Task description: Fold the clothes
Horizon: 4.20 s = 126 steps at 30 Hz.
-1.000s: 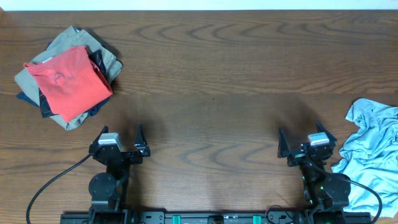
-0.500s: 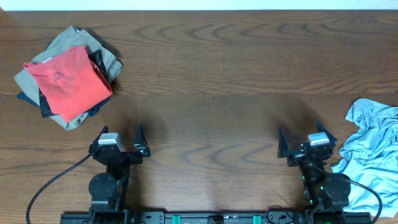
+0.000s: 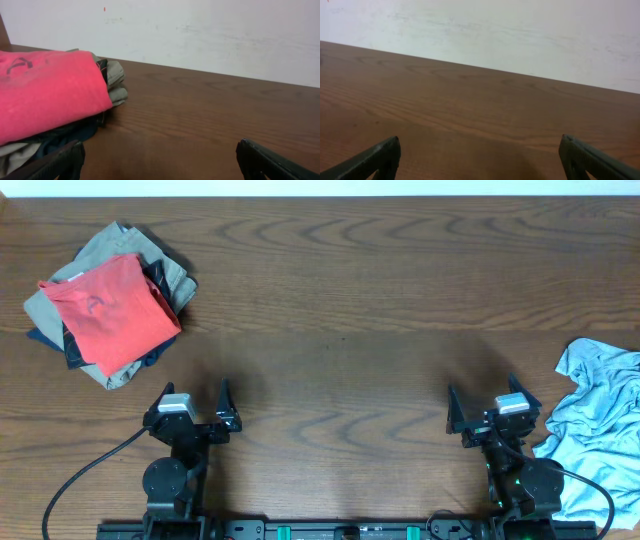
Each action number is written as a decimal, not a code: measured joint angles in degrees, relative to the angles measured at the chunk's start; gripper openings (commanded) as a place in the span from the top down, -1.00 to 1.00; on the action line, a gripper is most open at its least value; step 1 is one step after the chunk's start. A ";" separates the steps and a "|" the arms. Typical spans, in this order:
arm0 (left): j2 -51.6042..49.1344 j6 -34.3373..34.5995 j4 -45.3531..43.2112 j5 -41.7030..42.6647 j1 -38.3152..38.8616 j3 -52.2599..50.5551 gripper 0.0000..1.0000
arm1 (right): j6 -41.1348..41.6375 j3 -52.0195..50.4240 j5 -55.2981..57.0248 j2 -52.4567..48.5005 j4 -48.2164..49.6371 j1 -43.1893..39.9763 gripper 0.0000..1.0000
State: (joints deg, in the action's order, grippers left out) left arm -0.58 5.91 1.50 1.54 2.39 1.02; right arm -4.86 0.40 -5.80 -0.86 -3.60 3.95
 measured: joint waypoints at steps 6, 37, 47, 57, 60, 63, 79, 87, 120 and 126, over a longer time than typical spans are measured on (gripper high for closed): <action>0.00 0.00 0.02 0.00 0.00 0.00 -0.96 | 0.00 0.00 0.00 0.00 0.02 0.00 -0.98; 0.00 0.00 -0.02 0.00 0.00 0.00 -0.96 | 0.00 0.00 0.00 0.02 0.00 0.00 -0.99; -0.26 0.48 0.90 -0.02 0.00 0.66 -0.96 | 3.39 0.00 -0.02 0.00 0.02 0.00 -0.99; -15.13 3.69 9.31 1.44 0.00 13.00 -0.96 | 5.51 5.49 0.96 -4.83 -7.17 0.00 -0.99; -22.27 4.26 13.14 3.78 -0.04 20.61 -0.96 | 5.68 10.82 1.62 -10.08 -10.84 0.00 -0.99; -29.35 4.59 18.82 5.81 -0.04 28.20 -0.96 | 5.70 16.59 2.03 -16.52 -13.86 0.00 -0.99; -48.46 4.61 42.97 7.76 -0.04 49.22 -0.96 | 5.90 49.11 3.78 -61.83 -37.59 -3.45 -0.99; -48.48 4.63 43.10 7.78 -0.04 49.22 -0.95 | 15.41 49.42 16.00 -71.17 -35.58 -11.98 -0.87; -48.48 4.83 43.54 8.41 -0.04 49.27 -0.96 | 27.69 45.09 20.44 -87.41 -39.60 -32.00 0.98; -48.48 4.83 43.50 8.44 -0.04 49.27 -0.96 | 19.19 44.85 1.44 -87.41 -32.96 -30.32 0.97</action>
State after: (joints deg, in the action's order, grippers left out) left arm -49.06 10.74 44.99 9.98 2.35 50.28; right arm 14.33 45.25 -4.36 -88.27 -36.56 -26.37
